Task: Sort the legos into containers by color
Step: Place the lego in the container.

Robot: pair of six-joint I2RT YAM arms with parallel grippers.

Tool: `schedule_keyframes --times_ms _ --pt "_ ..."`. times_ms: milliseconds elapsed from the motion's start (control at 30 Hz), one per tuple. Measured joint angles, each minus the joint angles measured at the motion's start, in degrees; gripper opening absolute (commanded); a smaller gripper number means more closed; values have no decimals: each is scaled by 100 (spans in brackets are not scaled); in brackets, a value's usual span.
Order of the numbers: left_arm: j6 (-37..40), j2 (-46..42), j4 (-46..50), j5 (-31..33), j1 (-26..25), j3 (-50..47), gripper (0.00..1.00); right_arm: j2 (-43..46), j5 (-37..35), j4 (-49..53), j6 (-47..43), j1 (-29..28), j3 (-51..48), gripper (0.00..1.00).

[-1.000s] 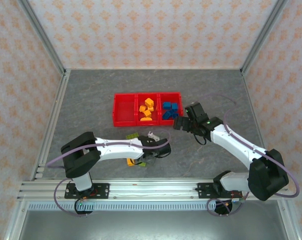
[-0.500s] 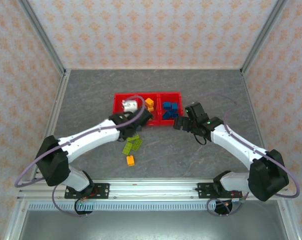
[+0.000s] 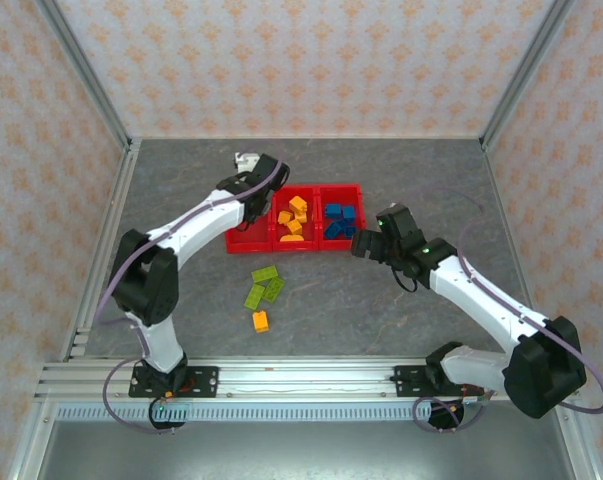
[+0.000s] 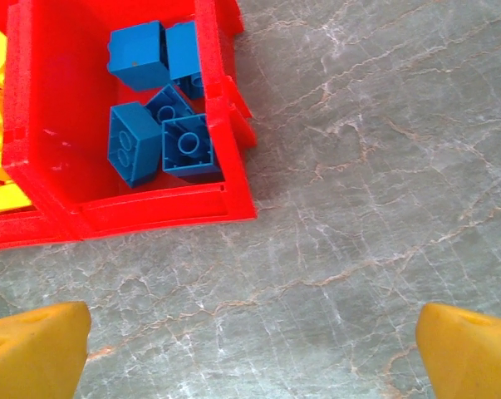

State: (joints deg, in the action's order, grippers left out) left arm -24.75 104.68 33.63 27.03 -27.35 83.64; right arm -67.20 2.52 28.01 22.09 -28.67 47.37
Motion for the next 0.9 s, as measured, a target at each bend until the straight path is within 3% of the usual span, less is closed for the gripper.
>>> schedule_keyframes --times_ms 133,233,467,667,900 --pt "90 308 2 -26 0 107 75 164 -166 120 24 0 0 100" --pt "146 133 -79 -175 0 55 78 354 -251 151 48 0 -2 100" --pt "363 -1812 -743 -892 0 -1180 99 483 -319 153 190 0 -17 100" --pt "385 -3202 -1040 -1871 -52 -2356 98 470 -273 144 293 0 -70 100" --pt "271 -3222 -750 -2367 -1115 -3174 86 269 -76 9 391 0 -70 100"
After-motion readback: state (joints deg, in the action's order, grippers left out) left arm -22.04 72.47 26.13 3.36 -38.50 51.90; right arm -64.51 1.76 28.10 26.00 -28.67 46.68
